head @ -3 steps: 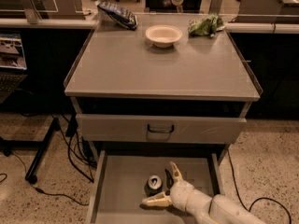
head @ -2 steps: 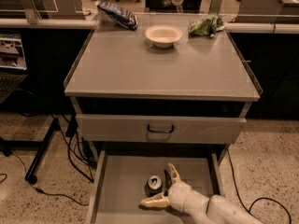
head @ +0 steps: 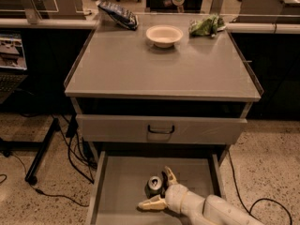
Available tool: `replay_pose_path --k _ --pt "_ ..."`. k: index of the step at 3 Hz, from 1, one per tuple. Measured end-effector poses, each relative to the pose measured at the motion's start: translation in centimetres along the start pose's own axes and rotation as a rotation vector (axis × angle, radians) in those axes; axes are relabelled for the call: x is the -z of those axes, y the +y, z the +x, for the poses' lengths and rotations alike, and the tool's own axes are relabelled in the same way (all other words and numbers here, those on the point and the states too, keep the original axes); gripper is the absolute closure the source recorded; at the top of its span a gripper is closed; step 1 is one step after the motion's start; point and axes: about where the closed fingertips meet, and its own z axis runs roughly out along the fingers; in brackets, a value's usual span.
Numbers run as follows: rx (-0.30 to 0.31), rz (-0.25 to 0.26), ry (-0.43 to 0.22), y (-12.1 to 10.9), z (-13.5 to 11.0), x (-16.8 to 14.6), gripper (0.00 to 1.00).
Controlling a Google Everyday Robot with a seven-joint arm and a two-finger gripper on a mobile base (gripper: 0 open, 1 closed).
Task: Pick green can from middle drawer and place on counter
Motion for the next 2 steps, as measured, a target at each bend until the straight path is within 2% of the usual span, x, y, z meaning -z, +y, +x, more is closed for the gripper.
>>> replay_pose_path --k 1,2 --pt "-0.03 -0.016 0.031 0.18 1.14 -0.54 0.0" --pt "-0.031 -0.017 0.032 0.21 1.18 -0.57 0.19"
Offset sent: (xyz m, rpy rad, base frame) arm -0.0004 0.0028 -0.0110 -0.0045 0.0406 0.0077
